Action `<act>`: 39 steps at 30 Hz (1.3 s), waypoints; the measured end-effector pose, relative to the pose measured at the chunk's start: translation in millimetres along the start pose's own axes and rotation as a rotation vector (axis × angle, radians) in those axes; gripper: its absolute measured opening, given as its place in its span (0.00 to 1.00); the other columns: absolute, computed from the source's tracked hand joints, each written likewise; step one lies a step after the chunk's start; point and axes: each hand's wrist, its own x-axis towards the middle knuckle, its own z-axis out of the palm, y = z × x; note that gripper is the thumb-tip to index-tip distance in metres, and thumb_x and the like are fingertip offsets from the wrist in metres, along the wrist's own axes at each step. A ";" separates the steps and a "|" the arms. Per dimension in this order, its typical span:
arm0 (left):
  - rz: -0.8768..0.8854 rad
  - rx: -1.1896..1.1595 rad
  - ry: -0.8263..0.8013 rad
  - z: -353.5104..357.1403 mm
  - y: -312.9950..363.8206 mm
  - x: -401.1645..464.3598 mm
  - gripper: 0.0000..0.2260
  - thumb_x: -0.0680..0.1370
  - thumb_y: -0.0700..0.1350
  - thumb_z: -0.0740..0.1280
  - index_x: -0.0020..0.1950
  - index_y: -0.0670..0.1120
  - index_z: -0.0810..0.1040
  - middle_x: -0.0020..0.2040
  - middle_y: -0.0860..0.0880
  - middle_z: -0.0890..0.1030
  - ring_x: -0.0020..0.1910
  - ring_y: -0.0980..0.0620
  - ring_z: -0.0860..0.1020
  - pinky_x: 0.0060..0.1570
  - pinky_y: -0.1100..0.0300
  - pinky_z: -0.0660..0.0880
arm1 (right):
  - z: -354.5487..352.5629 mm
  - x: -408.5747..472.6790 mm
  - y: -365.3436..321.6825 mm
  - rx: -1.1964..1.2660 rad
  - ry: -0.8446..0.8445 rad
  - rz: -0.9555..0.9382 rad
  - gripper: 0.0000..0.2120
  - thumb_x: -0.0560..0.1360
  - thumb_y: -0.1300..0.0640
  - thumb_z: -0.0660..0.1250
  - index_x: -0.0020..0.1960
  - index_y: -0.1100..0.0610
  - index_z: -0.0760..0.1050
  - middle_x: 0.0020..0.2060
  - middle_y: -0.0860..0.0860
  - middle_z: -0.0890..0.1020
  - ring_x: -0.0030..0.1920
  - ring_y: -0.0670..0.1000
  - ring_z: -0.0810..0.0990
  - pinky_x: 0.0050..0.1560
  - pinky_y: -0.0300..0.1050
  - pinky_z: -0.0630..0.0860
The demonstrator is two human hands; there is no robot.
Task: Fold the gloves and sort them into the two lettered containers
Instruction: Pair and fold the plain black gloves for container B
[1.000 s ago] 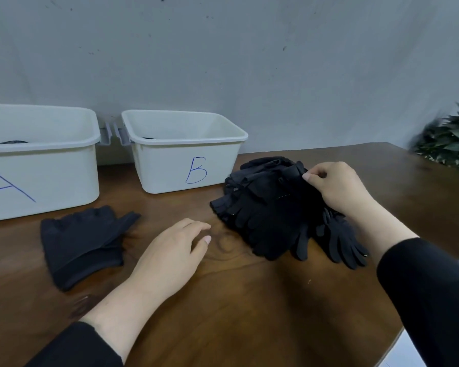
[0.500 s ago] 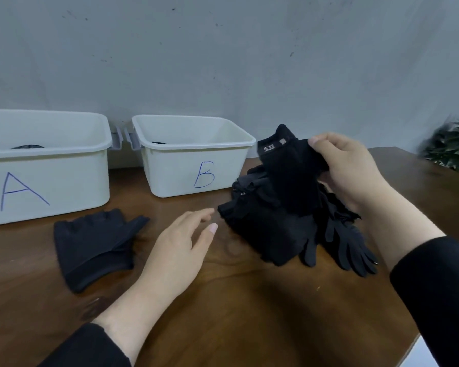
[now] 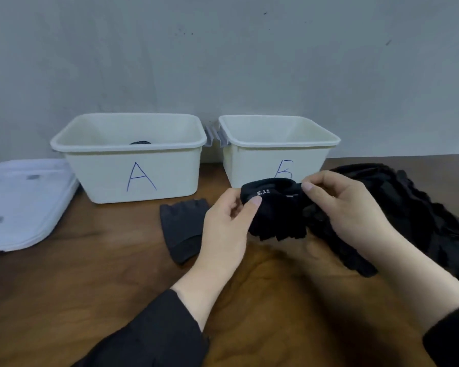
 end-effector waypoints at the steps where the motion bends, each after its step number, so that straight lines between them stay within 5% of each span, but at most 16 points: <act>1: 0.086 0.105 0.031 -7.4 2.4 1.9 0.06 0.81 0.46 0.67 0.55 0.54 0.81 0.49 0.58 0.84 0.53 0.62 0.80 0.53 0.68 0.75 | 3.8 1.5 -1.7 0.019 0.042 -0.041 0.06 0.81 0.52 0.67 0.47 0.46 0.82 0.43 0.38 0.84 0.44 0.39 0.81 0.42 0.30 0.70; 3: 0.240 0.359 -0.004 -22.4 -0.3 7.2 0.09 0.80 0.45 0.67 0.59 0.54 0.81 0.56 0.60 0.82 0.59 0.64 0.76 0.60 0.70 0.71 | 11.7 4.0 -2.0 0.006 0.065 -0.104 0.06 0.81 0.54 0.67 0.49 0.45 0.82 0.49 0.38 0.83 0.50 0.40 0.81 0.48 0.31 0.71; 7: 0.397 0.885 -0.511 -53.8 -21.7 3.5 0.18 0.80 0.44 0.66 0.69 0.57 0.76 0.73 0.59 0.70 0.75 0.62 0.61 0.76 0.56 0.54 | 33.2 -11.2 26.9 -0.122 0.022 -0.099 0.06 0.81 0.55 0.66 0.48 0.47 0.81 0.47 0.40 0.82 0.50 0.41 0.79 0.51 0.33 0.72; 12: 0.315 1.098 -0.347 -91.5 -16.5 -3.1 0.16 0.78 0.56 0.63 0.64 0.57 0.77 0.60 0.60 0.75 0.61 0.58 0.71 0.64 0.55 0.66 | 54.3 -46.0 57.4 -0.235 -0.163 -0.103 0.05 0.80 0.49 0.67 0.52 0.44 0.82 0.50 0.37 0.79 0.55 0.39 0.78 0.57 0.35 0.73; 15: 0.159 1.282 -0.411 -101.1 -24.3 -3.6 0.24 0.77 0.65 0.61 0.69 0.57 0.74 0.62 0.60 0.73 0.61 0.57 0.70 0.62 0.58 0.65 | 57.5 -48.6 57.0 -0.347 -0.193 -0.162 0.12 0.79 0.46 0.67 0.62 0.43 0.80 0.56 0.35 0.75 0.61 0.40 0.73 0.64 0.37 0.69; 22: 0.110 1.223 -0.295 -104.3 -24.4 -2.5 0.18 0.80 0.55 0.66 0.69 0.53 0.74 0.63 0.56 0.78 0.62 0.53 0.75 0.59 0.59 0.70 | 61.1 -51.7 56.9 -0.400 -0.250 -0.181 0.12 0.81 0.50 0.66 0.63 0.42 0.80 0.58 0.34 0.74 0.60 0.41 0.74 0.66 0.43 0.72; 27: 0.050 1.120 -0.092 -111.2 -25.8 -0.9 0.09 0.81 0.53 0.64 0.58 0.56 0.80 0.48 0.57 0.82 0.49 0.54 0.79 0.46 0.58 0.73 | 67.2 -52.4 56.2 -0.433 -0.259 -0.214 0.14 0.81 0.52 0.66 0.66 0.44 0.79 0.57 0.35 0.74 0.59 0.40 0.73 0.62 0.32 0.69; 30: 0.038 0.956 0.121 -113.7 -23.1 1.6 0.06 0.81 0.51 0.65 0.55 0.55 0.81 0.44 0.57 0.82 0.47 0.55 0.80 0.44 0.59 0.73 | 72.9 -55.1 52.8 -0.416 -0.254 -0.220 0.13 0.82 0.52 0.65 0.64 0.46 0.81 0.56 0.35 0.74 0.57 0.39 0.75 0.54 0.23 0.67; 34: 0.101 0.737 0.417 -112.0 -6.3 1.9 0.10 0.81 0.50 0.65 0.59 0.50 0.82 0.49 0.55 0.83 0.51 0.56 0.79 0.51 0.65 0.70 | 85.3 -59.2 43.9 -0.397 -0.278 -0.263 0.13 0.82 0.54 0.66 0.64 0.48 0.82 0.56 0.36 0.75 0.54 0.40 0.76 0.53 0.25 0.69; 36: 0.182 0.754 0.370 -100.2 -3.2 -1.2 0.10 0.80 0.48 0.68 0.59 0.49 0.83 0.53 0.55 0.84 0.54 0.57 0.79 0.56 0.68 0.69 | 93.0 -61.0 38.4 -0.378 -0.297 -0.265 0.13 0.82 0.54 0.65 0.65 0.48 0.81 0.57 0.37 0.75 0.55 0.40 0.76 0.55 0.27 0.71; 39: 0.298 0.923 0.058 -77.3 -11.9 -11.5 0.12 0.79 0.50 0.69 0.60 0.48 0.83 0.55 0.52 0.84 0.55 0.54 0.81 0.57 0.68 0.69 | 98.6 -62.0 31.2 -0.282 -0.321 -0.216 0.13 0.81 0.53 0.66 0.65 0.46 0.80 0.60 0.34 0.74 0.59 0.36 0.75 0.58 0.24 0.67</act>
